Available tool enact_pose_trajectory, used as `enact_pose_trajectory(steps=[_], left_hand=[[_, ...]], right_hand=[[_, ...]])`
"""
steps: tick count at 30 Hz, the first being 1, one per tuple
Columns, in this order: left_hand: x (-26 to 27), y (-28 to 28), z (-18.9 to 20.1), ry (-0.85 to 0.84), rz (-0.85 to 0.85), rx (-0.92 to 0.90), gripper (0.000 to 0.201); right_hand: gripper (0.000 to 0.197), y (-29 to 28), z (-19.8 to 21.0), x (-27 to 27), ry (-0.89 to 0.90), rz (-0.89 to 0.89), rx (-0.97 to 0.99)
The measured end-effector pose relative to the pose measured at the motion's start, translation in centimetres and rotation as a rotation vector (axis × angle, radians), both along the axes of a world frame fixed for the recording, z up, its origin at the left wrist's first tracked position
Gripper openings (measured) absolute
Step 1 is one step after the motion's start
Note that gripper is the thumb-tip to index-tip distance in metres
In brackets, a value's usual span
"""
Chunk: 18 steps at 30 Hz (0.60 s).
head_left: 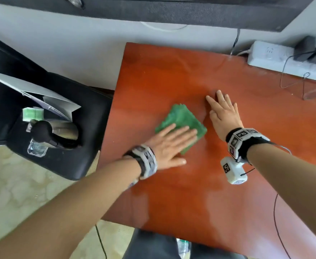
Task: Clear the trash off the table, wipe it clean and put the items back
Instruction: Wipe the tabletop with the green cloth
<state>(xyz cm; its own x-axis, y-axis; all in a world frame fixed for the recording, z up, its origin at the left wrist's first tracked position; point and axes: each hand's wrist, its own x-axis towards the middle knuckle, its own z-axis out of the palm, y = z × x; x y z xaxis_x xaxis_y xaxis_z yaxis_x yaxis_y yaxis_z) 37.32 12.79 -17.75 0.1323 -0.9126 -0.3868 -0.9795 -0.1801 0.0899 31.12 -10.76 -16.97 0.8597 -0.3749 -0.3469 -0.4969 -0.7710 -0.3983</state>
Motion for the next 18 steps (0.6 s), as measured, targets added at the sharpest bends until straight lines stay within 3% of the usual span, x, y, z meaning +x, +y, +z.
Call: enact_pose_trajectory(steps=[4, 6, 8, 9, 12, 14, 16, 18], left_hand=[[12.8, -0.6, 0.1, -0.046, 0.561, -0.013, 0.074], [14.9, -1.4, -0.2, -0.061, 0.736, -0.028, 0.076], [13.1, -3.3, -0.1, -0.035, 0.829, -0.056, 0.081], [11.2, -4.2, 0.0, -0.029, 0.783, -0.069, 0.084], [5.5, -4.3, 0.0, 0.031, 0.323, -0.045, 0.087], [6.5, -3.7, -0.2, 0.048, 0.163, -0.024, 0.083], [10.3, -3.9, -0.5, 0.010, 0.189, -0.058, 0.079], [15.4, -4.1, -0.8, -0.010, 0.409, -0.098, 0.075]], right_hand=[[0.055, -0.2, 0.0, 0.2, 0.032, -0.017, -0.008], [0.056, -0.2, -0.1, 0.1, 0.029, -0.014, -0.013], [0.057, -0.1, -0.1, 0.0, 0.031, -0.007, -0.030], [0.058, 0.1, -0.1, 0.0, 0.032, -0.011, -0.040], [0.060, 0.5, -0.1, 0.8, 0.036, -0.037, -0.063], [0.059, 0.5, 0.2, 1.5, 0.058, -0.054, -0.065], [0.057, 0.3, 0.5, 2.5, 0.090, -0.036, -0.095], [0.056, 0.4, 0.6, 3.9, 0.117, 0.017, -0.127]])
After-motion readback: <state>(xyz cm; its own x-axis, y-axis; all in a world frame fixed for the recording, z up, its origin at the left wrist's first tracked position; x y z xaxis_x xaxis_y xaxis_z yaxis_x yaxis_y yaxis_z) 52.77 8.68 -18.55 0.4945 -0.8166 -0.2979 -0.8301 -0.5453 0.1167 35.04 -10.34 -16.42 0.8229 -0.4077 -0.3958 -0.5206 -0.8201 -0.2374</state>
